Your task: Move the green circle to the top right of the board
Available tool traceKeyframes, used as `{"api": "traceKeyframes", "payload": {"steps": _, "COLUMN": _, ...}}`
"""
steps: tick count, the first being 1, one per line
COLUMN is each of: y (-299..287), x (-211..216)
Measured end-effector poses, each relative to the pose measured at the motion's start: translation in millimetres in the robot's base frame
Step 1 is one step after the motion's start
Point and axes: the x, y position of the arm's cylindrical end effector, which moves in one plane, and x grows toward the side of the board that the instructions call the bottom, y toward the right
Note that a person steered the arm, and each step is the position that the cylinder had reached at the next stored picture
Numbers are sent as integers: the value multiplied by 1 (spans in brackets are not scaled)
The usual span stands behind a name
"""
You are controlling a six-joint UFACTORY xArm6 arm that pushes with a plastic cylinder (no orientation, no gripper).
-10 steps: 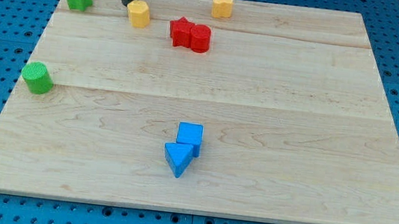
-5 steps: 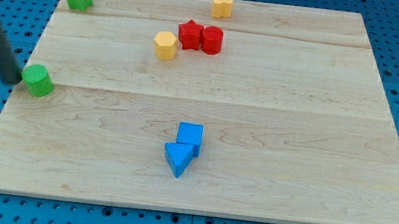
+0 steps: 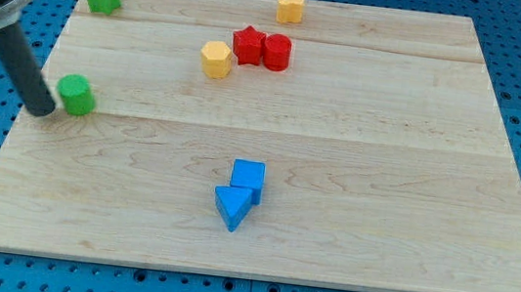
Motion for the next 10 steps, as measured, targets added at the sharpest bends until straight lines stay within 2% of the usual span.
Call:
{"api": "traceKeyframes", "payload": {"steps": 1, "y": -12, "x": -5}}
{"api": "traceKeyframes", "payload": {"steps": 2, "y": 22, "x": -6}}
{"api": "traceKeyframes", "payload": {"steps": 3, "y": 127, "x": -23}}
{"api": "traceKeyframes", "payload": {"steps": 4, "y": 202, "x": -35}}
{"api": "traceKeyframes", "payload": {"steps": 5, "y": 154, "x": -7}}
{"api": "traceKeyframes", "payload": {"steps": 6, "y": 106, "x": -12}}
{"api": "traceKeyframes", "payload": {"steps": 7, "y": 106, "x": -50}}
{"api": "traceKeyframes", "payload": {"steps": 8, "y": 163, "x": -72}}
{"api": "traceKeyframes", "payload": {"steps": 9, "y": 269, "x": -65}}
{"api": "traceKeyframes", "payload": {"steps": 10, "y": 281, "x": -25}}
